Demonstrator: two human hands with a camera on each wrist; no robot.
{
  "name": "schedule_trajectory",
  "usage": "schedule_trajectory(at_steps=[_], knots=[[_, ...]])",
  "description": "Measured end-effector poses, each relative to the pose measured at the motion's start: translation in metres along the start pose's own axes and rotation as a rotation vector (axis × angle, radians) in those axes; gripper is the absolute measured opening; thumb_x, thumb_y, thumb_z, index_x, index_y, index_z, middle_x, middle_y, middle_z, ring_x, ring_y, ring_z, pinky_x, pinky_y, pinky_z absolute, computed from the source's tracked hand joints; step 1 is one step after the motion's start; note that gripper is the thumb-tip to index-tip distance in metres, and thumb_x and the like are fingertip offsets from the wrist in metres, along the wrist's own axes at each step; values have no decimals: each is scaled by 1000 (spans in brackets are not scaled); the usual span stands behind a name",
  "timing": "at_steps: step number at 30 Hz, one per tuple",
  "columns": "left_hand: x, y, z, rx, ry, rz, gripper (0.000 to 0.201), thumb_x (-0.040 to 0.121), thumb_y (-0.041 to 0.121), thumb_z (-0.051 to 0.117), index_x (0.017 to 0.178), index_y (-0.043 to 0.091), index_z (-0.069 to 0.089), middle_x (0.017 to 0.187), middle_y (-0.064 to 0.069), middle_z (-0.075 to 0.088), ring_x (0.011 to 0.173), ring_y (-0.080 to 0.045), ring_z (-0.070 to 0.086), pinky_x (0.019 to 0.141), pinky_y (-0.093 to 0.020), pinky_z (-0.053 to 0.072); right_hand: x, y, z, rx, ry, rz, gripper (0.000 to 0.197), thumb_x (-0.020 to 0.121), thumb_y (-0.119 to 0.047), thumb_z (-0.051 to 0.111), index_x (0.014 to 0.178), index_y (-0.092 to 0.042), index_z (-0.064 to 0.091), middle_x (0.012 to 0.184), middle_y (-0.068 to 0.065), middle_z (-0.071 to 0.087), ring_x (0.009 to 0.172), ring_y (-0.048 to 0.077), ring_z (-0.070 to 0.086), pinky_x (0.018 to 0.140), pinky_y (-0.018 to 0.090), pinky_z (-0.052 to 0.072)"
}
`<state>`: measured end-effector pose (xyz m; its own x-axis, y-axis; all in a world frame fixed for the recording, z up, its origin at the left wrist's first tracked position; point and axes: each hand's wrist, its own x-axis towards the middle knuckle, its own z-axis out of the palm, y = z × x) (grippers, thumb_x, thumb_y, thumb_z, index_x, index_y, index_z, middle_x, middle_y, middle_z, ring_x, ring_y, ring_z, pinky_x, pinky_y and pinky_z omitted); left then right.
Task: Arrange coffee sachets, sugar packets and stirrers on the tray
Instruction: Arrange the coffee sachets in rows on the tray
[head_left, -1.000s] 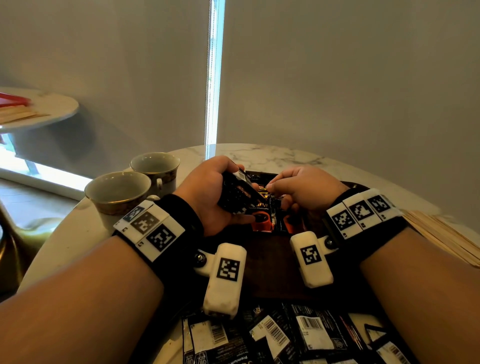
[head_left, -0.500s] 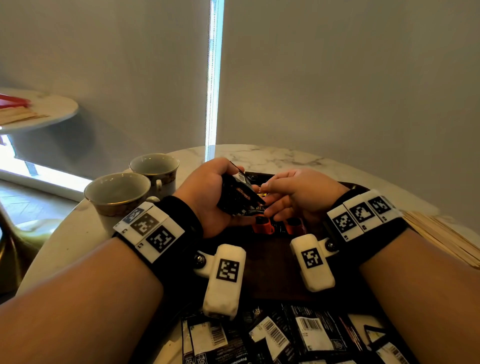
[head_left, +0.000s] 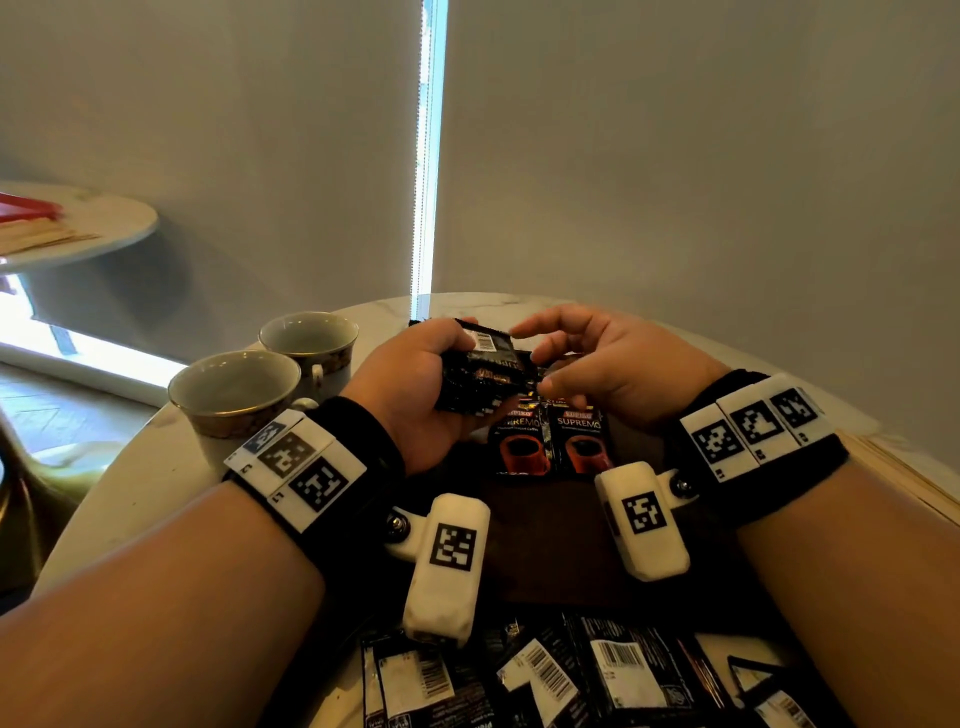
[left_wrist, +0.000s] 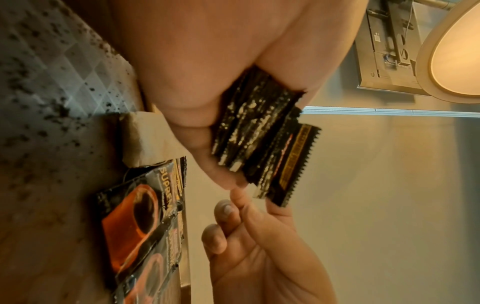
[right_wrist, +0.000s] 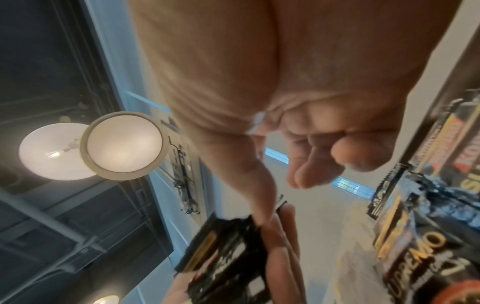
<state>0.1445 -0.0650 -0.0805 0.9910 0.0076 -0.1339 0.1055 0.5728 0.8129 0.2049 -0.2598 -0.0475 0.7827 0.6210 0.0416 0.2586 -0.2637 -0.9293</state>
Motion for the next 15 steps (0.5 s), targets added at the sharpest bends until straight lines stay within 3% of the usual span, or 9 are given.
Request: schedule_trajectory(at_steps=[2,4,7,10,12,15], knots=[[1,0,0,2,13,22,42,94,9,51,135,4,50,122,-26,67,98,-37,72,69,-44,61,-3,-2,3,-69,-40,-29,50,70,0,76,106,-35,75,97,1,68,83,24,64,86,53,58],[2,0,-1,9,24,26,40,95,9,51,134,3,51,123,-27,67,99,-37,73,73,-45,62,-4,-4,7,-130,-6,-49,45,70,-8,79,104,-38,76,106,6,68,96,30,66,97,62,52],[2,-1,-1,10,26,17,42,94,10,53,135,2,50,124,-27,66,100,-39,74,78,-49,61,-4,-5,11,-148,23,-59,42,66,-22,82,104,-39,77,113,9,68,106,33,67,96,56,54],[0,0,0,34,30,13,38,96,11,53,133,3,50,122,-26,67,97,-36,73,70,-44,61,-5,-5,9,-155,22,-93,38,71,-21,83,104,-37,78,99,17,69,101,41,67,96,59,53],[0,0,0,33,27,18,34,97,12,52,130,3,52,120,-23,67,93,-33,72,66,-41,61,-5,-5,9,-148,28,-120,33,75,-18,82,102,-35,78,99,23,69,100,44,66,96,59,53],[0,0,1,30,8,22,28,99,16,51,124,7,57,109,-17,67,86,-27,69,64,-38,59,-4,-3,11,-83,78,-159,21,83,-13,77,93,-31,79,94,9,75,89,29,72,84,45,58]])
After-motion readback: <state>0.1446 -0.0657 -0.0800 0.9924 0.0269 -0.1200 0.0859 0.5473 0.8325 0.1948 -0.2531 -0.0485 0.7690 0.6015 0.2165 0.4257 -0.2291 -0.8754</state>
